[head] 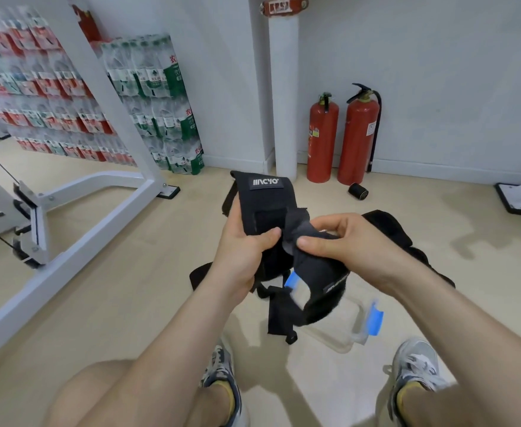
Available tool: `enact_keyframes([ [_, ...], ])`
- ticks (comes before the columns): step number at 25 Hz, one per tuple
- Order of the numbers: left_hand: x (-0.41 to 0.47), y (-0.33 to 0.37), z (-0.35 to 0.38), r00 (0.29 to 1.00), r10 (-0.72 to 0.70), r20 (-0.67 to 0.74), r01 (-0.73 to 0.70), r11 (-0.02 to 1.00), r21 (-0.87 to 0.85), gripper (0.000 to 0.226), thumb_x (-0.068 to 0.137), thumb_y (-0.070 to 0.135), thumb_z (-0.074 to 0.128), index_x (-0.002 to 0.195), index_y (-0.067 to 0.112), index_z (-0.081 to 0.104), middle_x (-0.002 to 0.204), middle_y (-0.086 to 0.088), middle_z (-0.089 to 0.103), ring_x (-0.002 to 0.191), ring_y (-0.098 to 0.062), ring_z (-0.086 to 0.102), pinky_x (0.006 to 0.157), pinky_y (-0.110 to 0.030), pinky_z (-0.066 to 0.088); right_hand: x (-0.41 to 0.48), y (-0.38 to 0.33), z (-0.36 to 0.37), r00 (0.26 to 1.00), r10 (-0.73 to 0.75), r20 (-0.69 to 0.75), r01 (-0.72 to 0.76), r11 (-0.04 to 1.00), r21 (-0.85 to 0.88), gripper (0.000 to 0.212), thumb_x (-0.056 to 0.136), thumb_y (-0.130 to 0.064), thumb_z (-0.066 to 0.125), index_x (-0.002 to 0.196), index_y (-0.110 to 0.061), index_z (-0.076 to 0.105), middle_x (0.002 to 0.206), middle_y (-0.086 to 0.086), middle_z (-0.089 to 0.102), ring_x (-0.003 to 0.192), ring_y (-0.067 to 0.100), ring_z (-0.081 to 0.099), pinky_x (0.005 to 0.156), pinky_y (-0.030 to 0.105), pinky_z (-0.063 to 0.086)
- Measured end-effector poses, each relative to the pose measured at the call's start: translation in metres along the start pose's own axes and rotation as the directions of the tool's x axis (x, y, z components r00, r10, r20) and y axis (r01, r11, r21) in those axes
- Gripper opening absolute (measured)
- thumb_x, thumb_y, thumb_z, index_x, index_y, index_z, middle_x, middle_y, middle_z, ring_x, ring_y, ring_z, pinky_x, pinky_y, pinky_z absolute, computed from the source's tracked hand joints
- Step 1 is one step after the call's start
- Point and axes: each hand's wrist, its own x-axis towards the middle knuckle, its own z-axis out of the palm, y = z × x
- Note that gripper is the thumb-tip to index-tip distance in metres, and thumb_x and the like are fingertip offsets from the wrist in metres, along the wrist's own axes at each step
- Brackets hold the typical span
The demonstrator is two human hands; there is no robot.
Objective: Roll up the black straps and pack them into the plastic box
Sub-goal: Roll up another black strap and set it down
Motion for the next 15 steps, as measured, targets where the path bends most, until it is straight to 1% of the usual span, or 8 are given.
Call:
enact_keyframes([
  [2,0.001,-0.002,0.003,0.998,0.014,-0.060,-0.016,1.000,-0.026,0.059,0.088,-0.018,0.054,0.130,0.024,0.052,0.114,-0.002,0.073,0.108,-0.022,0.069,0.093,-0.044,0.055,0.003,0.001,0.004,0.997,0.005,-0.078,-0.009,0.998,-0.061,0.011,0.088,-0.013,0.071,0.098,-0.010,0.072,0.087,0.011,0.077,0.077,0.020,0.074,0.070,0.027,0.059],
  [3,0.003,-0.002,0.002,0.994,0.021,-0.111,-0.026,0.999,-0.047,0.057,0.088,-0.017,0.055,0.128,0.024,0.053,0.114,-0.002,0.072,0.108,-0.023,0.069,0.095,-0.047,0.054,0.003,0.000,0.004,0.997,0.007,-0.082,-0.011,0.999,-0.052,0.009,0.089,-0.011,0.070,0.098,-0.011,0.071,0.088,0.012,0.076,0.077,0.021,0.073,0.071,0.030,0.059],
  [5,0.009,-0.002,-0.001,0.979,0.013,-0.204,-0.036,0.993,-0.111,0.055,0.089,-0.016,0.054,0.129,0.022,0.053,0.116,-0.005,0.071,0.109,-0.025,0.068,0.096,-0.052,0.053,0.004,-0.004,-0.003,0.999,-0.012,-0.045,0.014,0.999,0.037,0.017,0.089,-0.002,0.065,0.102,-0.013,0.069,0.091,0.012,0.075,0.078,0.020,0.071,0.069,0.028,0.057],
  [7,0.015,0.001,-0.007,0.964,-0.022,-0.264,-0.026,0.984,-0.178,0.053,0.092,-0.014,0.052,0.132,0.021,0.052,0.118,-0.008,0.070,0.109,-0.028,0.068,0.095,-0.052,0.054,0.002,-0.010,-0.010,0.998,-0.046,-0.049,0.055,0.977,0.207,0.025,0.085,0.000,0.064,0.106,-0.012,0.069,0.090,0.009,0.075,0.075,0.016,0.071,0.064,0.022,0.055],
  [10,0.018,0.006,-0.008,0.963,-0.101,-0.249,0.021,0.952,-0.306,0.050,0.096,-0.012,0.048,0.131,0.023,0.053,0.121,-0.012,0.068,0.110,-0.032,0.067,0.091,-0.052,0.056,0.003,-0.011,-0.008,0.990,-0.074,-0.116,0.107,0.942,0.318,0.014,0.081,-0.009,0.064,0.094,-0.011,0.070,0.080,0.004,0.075,0.068,0.011,0.070,0.061,0.018,0.054],
  [11,0.018,0.007,-0.007,0.967,-0.111,-0.231,0.030,0.944,-0.329,0.049,0.096,-0.012,0.046,0.131,0.022,0.053,0.123,-0.014,0.067,0.112,-0.033,0.066,0.090,-0.051,0.057,0.004,-0.008,-0.002,0.992,-0.054,-0.113,0.087,0.946,0.313,0.010,0.085,-0.007,0.064,0.091,-0.012,0.070,0.079,0.004,0.074,0.067,0.012,0.070,0.061,0.019,0.054],
  [13,0.017,0.009,-0.002,0.974,-0.120,-0.191,0.045,0.932,-0.359,0.047,0.097,-0.013,0.043,0.130,0.019,0.053,0.125,-0.017,0.065,0.115,-0.036,0.064,0.092,-0.051,0.056,0.006,0.000,0.010,0.997,-0.008,-0.077,0.030,0.959,0.282,0.012,0.091,-0.005,0.061,0.086,-0.013,0.069,0.079,0.006,0.074,0.067,0.015,0.069,0.061,0.021,0.056],
  [15,0.016,0.012,0.000,0.976,-0.140,-0.166,0.063,0.913,-0.403,0.044,0.097,-0.011,0.042,0.130,0.017,0.052,0.124,-0.017,0.065,0.114,-0.037,0.065,0.094,-0.054,0.054,0.009,0.003,0.020,0.998,0.040,-0.052,-0.022,0.952,0.306,0.013,0.093,-0.005,0.060,0.087,-0.013,0.067,0.081,0.008,0.074,0.068,0.018,0.069,0.062,0.024,0.057],
])
